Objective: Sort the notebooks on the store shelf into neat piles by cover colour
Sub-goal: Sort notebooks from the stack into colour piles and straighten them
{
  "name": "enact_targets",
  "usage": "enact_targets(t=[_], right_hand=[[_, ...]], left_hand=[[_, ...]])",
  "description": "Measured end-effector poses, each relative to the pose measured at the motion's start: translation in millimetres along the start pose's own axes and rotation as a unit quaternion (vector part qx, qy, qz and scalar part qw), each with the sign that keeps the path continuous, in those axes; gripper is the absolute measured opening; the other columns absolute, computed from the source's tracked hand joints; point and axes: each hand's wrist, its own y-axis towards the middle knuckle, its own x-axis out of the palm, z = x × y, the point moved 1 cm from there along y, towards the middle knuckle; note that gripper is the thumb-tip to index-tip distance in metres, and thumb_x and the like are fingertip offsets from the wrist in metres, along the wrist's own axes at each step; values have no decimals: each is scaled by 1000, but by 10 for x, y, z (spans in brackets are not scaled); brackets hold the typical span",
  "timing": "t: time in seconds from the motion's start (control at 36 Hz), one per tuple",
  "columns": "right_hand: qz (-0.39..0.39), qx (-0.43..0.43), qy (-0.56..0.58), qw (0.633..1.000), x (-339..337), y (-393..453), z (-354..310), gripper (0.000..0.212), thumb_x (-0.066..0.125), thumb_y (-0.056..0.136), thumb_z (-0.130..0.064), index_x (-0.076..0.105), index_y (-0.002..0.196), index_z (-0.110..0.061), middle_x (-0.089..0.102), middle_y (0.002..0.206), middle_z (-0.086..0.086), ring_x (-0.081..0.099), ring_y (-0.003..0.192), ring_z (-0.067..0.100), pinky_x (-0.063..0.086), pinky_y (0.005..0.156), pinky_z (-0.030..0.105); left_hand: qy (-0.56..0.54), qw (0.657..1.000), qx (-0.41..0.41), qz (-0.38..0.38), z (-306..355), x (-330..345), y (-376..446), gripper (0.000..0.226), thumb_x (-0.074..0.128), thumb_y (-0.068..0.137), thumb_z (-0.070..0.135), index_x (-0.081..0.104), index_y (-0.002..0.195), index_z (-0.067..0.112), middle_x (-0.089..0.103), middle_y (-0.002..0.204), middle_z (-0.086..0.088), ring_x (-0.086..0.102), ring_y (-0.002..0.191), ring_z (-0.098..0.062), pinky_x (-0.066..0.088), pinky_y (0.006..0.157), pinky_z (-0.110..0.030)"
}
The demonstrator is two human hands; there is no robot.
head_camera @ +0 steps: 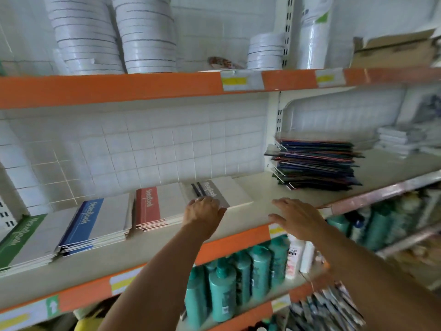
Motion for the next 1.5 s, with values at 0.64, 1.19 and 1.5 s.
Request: enact_targets(t=[0.64, 1.19, 1.5], right_hand=[[111, 73, -46, 990, -535, 182, 2423, 50, 37, 100, -43, 30, 146, -24, 49, 140, 0, 49, 122, 18, 42, 96, 30], [152, 38, 3, 988, -600, 1086, 3141, 70, 50, 88, -2, 23, 150, -16, 32, 153, 3, 36, 135, 21, 34, 110, 34], [138, -75, 1, 988, -556, 1386, 3267, 73, 53, 84, 5, 26, 148, -17, 31, 154, 3, 29, 140, 20, 22, 117, 37]], left_hand=[[-6, 997, 43, 62, 2077, -240, 1213, 38, 30, 102, 41, 48, 131, 24, 50, 137, 3, 47, 124, -18, 37, 101, -33], [-51, 991, 97, 71, 3175, -387, 2368, 55, 21, 100, 52, 21, 148, 25, 22, 157, -4, 14, 145, -24, 5, 118, -45], [-78, 996, 1, 45, 3343, -385, 2366, 38, 32, 98, 51, 43, 121, 22, 54, 131, -2, 41, 129, -23, 19, 115, -49]])
